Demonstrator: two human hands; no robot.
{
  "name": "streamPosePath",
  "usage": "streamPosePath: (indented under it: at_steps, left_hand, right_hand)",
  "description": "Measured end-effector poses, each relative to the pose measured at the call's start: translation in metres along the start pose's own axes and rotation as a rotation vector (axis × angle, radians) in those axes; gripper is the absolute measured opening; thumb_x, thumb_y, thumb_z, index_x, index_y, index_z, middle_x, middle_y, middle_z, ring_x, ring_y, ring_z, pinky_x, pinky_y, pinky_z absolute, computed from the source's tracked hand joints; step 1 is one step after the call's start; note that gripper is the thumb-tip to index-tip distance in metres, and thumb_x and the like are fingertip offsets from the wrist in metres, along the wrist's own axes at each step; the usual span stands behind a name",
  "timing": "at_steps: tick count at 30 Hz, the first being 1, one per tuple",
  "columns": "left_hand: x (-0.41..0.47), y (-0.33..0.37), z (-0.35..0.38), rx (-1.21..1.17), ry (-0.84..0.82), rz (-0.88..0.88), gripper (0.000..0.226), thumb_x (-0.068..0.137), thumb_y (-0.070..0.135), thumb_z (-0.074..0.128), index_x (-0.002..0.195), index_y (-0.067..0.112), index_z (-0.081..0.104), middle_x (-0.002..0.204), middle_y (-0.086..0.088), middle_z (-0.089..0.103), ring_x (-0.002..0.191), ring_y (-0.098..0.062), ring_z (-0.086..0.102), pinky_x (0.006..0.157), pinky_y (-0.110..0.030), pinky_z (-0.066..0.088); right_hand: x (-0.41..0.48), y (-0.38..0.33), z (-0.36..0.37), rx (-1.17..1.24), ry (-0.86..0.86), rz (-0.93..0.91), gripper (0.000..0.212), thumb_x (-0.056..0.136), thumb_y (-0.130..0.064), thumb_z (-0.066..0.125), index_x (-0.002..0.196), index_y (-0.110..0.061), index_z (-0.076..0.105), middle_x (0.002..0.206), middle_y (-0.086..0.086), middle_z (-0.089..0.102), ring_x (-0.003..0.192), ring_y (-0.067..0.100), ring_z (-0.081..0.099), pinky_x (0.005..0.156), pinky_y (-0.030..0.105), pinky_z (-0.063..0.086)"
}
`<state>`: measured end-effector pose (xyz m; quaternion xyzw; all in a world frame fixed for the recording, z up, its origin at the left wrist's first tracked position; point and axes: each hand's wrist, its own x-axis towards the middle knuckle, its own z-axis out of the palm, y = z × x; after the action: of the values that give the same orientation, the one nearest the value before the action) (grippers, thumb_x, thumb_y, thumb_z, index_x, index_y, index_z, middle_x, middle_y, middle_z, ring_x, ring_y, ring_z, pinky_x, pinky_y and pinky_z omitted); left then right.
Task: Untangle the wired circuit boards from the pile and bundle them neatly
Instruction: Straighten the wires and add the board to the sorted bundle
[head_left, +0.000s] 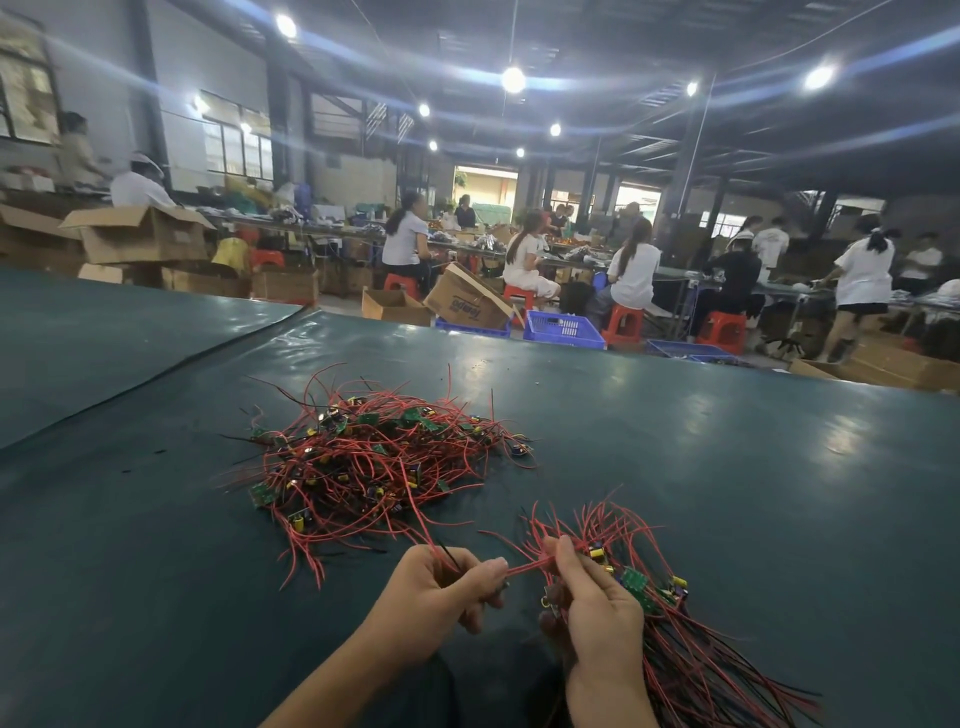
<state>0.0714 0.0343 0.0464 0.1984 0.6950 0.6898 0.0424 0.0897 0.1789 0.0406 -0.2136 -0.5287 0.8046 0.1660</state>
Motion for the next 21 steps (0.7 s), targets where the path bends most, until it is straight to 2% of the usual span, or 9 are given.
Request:
streamPosePath:
  at_steps: [3,7,11,15,18,21]
  left_hand:
    - [-0.001,0.004,-0.003,-0.006,-0.007,0.005,0.032,0.077,0.033,0.062,0.058,0.007,0.065,0.044,0.002,0.057,0.042,-0.009,0.049,0.055,-0.019,0.042]
    - [-0.001,0.007,-0.006,-0.036,0.001,0.014,0.032,0.077,0.031,0.062,0.054,0.009,0.062,0.045,-0.001,0.057,0.041,-0.009,0.048,0.054,-0.020,0.042]
    - [-0.002,0.001,-0.002,-0.054,-0.023,0.011,0.037,0.084,0.036,0.069,0.060,0.008,0.063,0.051,0.002,0.061,0.046,-0.010,0.052,0.054,-0.019,0.043]
    - [-0.002,-0.005,0.004,-0.028,-0.032,0.007,0.036,0.085,0.042,0.063,0.064,0.013,0.068,0.054,-0.004,0.060,0.050,-0.014,0.056,0.054,-0.021,0.045]
    - [-0.002,-0.007,0.004,-0.014,-0.008,0.011,0.035,0.082,0.044,0.060,0.060,0.017,0.065,0.053,-0.004,0.059,0.052,-0.016,0.055,0.055,-0.022,0.044]
    - [-0.001,-0.006,0.001,0.023,-0.014,0.014,0.036,0.082,0.044,0.059,0.056,0.020,0.063,0.052,-0.003,0.059,0.051,-0.015,0.054,0.056,-0.022,0.044]
  right_hand:
    - [0.007,-0.008,-0.008,0.078,0.057,0.009,0.012,0.084,-0.019,0.072,0.080,-0.010,0.078,0.056,-0.006,0.064,0.043,0.005,0.047,0.038,0.019,0.042]
    - [0.012,-0.014,-0.014,0.170,0.092,-0.021,0.012,0.086,-0.019,0.069,0.083,-0.009,0.076,0.056,-0.004,0.062,0.040,0.003,0.044,0.034,0.017,0.038]
    - [0.009,-0.009,-0.011,0.141,0.100,-0.046,0.019,0.087,-0.029,0.069,0.082,-0.013,0.077,0.063,-0.007,0.064,0.042,0.002,0.045,0.036,0.018,0.041]
    - [-0.006,0.002,0.000,-0.080,-0.104,-0.101,0.026,0.080,-0.037,0.071,0.066,-0.015,0.076,0.051,-0.001,0.058,0.044,0.008,0.049,0.044,0.024,0.043]
    - [-0.019,0.016,0.015,-0.201,-0.224,-0.201,0.030,0.087,-0.027,0.065,0.063,-0.013,0.077,0.067,0.013,0.071,0.060,0.013,0.065,0.058,0.022,0.054]
    - [-0.021,0.019,0.017,-0.269,-0.217,-0.205,0.035,0.092,-0.026,0.060,0.066,-0.009,0.077,0.068,0.019,0.070,0.063,0.017,0.065,0.063,0.030,0.056]
